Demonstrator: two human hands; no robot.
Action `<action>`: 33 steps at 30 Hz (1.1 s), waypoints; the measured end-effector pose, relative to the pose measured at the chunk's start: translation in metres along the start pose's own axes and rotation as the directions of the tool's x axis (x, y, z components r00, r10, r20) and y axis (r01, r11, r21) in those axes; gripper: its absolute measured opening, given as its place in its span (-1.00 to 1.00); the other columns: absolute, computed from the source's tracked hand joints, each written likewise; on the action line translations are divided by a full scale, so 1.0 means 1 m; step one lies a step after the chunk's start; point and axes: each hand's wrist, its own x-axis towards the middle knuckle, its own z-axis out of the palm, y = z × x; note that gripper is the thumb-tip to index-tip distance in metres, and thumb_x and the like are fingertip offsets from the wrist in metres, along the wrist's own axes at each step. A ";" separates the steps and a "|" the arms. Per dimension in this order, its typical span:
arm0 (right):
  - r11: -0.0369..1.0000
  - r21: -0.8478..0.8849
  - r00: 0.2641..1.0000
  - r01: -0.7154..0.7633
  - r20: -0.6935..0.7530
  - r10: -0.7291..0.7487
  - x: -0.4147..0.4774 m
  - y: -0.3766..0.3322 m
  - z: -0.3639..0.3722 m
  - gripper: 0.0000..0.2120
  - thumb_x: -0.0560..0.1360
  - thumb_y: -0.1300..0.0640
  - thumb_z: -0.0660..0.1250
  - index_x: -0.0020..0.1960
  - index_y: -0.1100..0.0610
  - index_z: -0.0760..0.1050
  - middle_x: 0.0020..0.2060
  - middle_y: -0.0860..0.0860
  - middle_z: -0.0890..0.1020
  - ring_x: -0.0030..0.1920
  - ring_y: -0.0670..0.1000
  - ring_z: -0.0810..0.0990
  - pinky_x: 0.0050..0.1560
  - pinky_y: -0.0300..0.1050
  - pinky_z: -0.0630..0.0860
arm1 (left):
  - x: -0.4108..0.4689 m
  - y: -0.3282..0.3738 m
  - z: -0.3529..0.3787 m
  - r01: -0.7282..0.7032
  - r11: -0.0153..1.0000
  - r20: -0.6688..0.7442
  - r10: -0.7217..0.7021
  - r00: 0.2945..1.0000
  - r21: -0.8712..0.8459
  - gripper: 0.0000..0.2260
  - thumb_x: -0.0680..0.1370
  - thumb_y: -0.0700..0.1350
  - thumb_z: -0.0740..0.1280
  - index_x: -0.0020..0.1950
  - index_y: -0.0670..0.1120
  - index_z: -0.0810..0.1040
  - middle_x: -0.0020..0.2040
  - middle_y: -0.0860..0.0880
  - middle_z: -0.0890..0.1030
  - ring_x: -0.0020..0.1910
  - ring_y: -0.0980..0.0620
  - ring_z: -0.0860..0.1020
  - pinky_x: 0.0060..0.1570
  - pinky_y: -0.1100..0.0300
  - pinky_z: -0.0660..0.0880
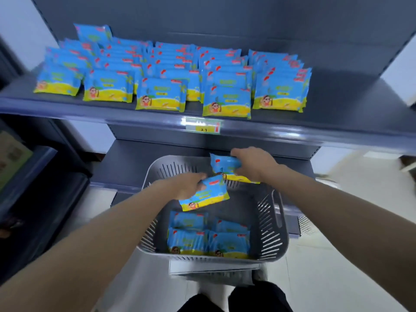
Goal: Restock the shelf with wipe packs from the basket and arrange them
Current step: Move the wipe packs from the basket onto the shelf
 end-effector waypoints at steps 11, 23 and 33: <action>0.978 0.060 0.908 -0.201 -0.362 0.209 -0.033 0.113 -0.172 -0.58 0.44 0.05 0.35 0.28 0.05 0.41 0.12 0.16 0.59 0.10 0.24 0.52 -0.01 -0.01 0.44 | -0.003 0.125 -0.130 -0.186 0.982 -0.226 0.175 0.958 -0.028 -0.83 0.56 -0.08 0.29 -0.06 -0.08 0.31 -0.21 0.02 0.39 -0.22 0.02 0.40 -0.33 0.18 0.31; 0.957 0.075 0.924 -0.281 -0.248 0.291 0.024 0.284 -0.203 -0.69 0.42 0.31 0.26 0.15 0.12 0.45 0.02 0.15 0.56 0.00 0.18 0.50 -0.01 0.03 0.51 | 0.072 0.245 -0.190 -0.349 0.932 -0.297 0.307 0.904 -0.098 -0.73 0.44 -0.35 0.31 0.07 -0.08 0.53 -0.01 0.01 0.59 -0.05 0.07 0.53 0.02 0.12 0.49; 0.959 0.243 0.960 -0.143 -0.201 0.194 0.114 0.350 -0.186 -0.73 0.45 0.27 0.35 0.10 0.10 0.38 0.06 0.12 0.54 0.01 0.16 0.52 0.02 0.07 0.49 | 0.135 0.290 -0.200 -0.322 0.936 -0.333 0.262 0.906 -0.141 -0.72 0.45 -0.33 0.33 0.07 -0.03 0.59 -0.06 0.07 0.61 -0.12 0.14 0.55 -0.06 0.21 0.52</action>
